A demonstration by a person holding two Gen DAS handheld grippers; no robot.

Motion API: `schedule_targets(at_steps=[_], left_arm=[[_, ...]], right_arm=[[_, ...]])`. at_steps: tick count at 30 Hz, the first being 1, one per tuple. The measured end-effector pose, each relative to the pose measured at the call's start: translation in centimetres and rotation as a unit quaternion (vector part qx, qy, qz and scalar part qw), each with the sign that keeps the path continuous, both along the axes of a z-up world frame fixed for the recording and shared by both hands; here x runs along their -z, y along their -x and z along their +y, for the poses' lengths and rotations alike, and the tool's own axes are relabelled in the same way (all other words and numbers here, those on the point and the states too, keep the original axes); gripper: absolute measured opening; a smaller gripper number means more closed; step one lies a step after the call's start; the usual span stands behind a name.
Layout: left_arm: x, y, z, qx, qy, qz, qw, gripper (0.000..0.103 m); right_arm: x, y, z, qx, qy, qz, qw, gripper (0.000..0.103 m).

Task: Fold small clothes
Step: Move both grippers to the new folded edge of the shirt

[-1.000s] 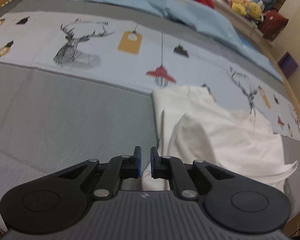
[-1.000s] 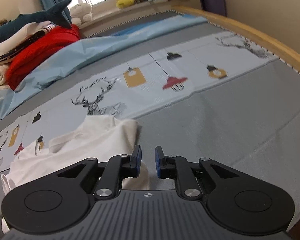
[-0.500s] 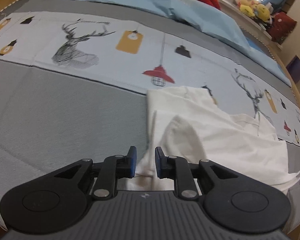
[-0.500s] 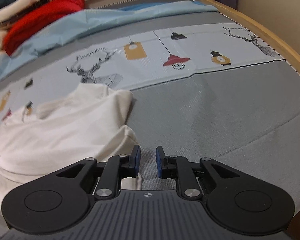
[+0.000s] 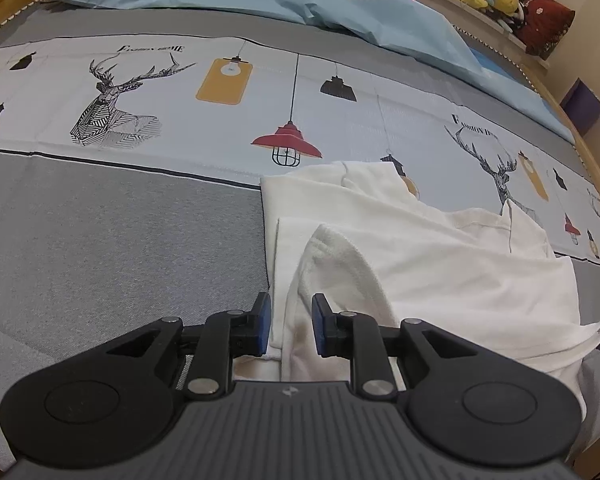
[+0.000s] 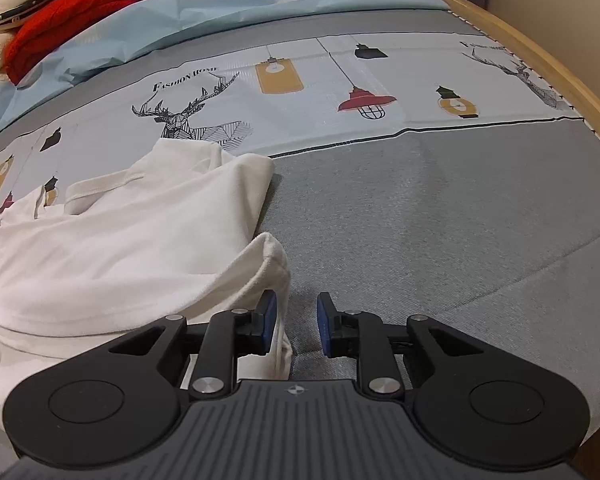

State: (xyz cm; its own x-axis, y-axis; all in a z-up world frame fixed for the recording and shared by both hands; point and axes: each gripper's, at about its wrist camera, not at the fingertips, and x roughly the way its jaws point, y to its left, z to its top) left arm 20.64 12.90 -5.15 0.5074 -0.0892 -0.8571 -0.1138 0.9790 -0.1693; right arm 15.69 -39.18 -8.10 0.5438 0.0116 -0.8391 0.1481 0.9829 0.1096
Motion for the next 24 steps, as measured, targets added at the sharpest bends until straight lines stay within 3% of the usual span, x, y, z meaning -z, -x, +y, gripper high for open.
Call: schedule_targets(at_steps=[11,18,24], left_arm=[[0.5,-0.8,0.5,-0.009,0.007,0.007,0.9999,0.026],[1.1,-1.4,1.2,-0.016,0.049,0.024,0.9984,0.029],[2.0,-2.3,0.8,-0.005,0.056,0.038,0.9977,0.034]], right_arm=[[-0.2,0.1,-0.3,-0.004,-0.007,-0.008,1.0,0.023],[-0.4,0.2,-0.5,0.005,-0.008,-0.011,1.0,0.023],[-0.3,0.2,-1.0,0.002,-0.016,-0.015,1.0,0.023]])
